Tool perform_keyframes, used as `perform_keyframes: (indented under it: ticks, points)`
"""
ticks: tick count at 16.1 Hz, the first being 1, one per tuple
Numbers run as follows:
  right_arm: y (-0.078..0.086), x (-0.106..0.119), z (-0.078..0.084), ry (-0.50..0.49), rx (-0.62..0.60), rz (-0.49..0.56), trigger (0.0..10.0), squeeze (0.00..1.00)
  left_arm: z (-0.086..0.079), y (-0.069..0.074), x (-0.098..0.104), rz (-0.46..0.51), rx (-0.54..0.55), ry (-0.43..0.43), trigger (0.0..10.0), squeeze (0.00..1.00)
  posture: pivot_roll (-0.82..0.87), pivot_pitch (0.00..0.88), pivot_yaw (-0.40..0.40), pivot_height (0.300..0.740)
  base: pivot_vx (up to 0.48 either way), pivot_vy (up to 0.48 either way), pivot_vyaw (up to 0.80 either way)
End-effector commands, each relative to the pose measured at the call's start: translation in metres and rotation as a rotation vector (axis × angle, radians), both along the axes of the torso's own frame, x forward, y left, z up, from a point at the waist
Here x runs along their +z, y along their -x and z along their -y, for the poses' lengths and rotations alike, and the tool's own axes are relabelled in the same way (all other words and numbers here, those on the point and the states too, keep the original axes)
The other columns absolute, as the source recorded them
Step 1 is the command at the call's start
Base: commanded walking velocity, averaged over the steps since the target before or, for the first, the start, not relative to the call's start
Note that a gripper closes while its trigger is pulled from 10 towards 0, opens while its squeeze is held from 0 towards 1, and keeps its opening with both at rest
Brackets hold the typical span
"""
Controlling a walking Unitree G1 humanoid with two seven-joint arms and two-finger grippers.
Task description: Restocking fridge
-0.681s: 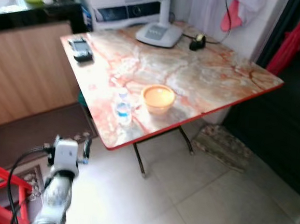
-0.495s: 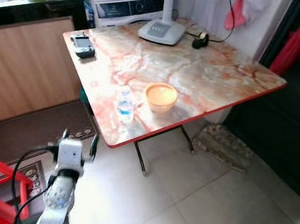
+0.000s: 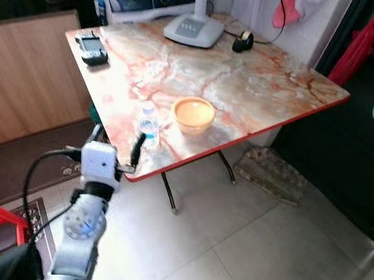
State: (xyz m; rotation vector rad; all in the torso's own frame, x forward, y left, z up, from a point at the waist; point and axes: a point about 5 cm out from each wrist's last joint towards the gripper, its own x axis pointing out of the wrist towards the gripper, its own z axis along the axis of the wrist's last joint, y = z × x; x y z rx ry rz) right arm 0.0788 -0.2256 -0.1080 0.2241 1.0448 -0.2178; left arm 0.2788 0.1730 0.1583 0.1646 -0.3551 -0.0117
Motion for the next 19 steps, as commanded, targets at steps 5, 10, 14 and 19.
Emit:
perform_keyframes:
  ticks: [5,10,14,19]
  points:
    - [0.003,0.000,-0.002,0.012,-0.004,0.015,10.0,0.00,0.005,0.006,0.024,0.019,0.000,0.014,10.0,0.00,0.18,0.129,0.004,0.740,0.000,0.000,0.00]
    - [0.007,0.001,0.005,0.023,-0.004,0.024,10.0,0.00,0.016,-0.007,0.039,0.029,-0.048,0.039,10.0,0.00,0.17,0.132,0.000,0.740,0.000,0.000,0.00]
    - [0.012,0.001,0.009,0.038,-0.010,0.003,10.0,0.00,0.023,-0.005,0.052,0.058,-0.062,0.058,10.0,0.00,0.16,0.126,-0.018,0.740,0.000,0.000,0.00]
    - [0.014,0.002,0.010,0.034,0.007,0.008,10.0,0.00,0.024,-0.006,0.060,0.067,-0.067,0.062,10.0,0.00,0.18,0.116,-0.025,0.740,0.048,0.000,0.00]
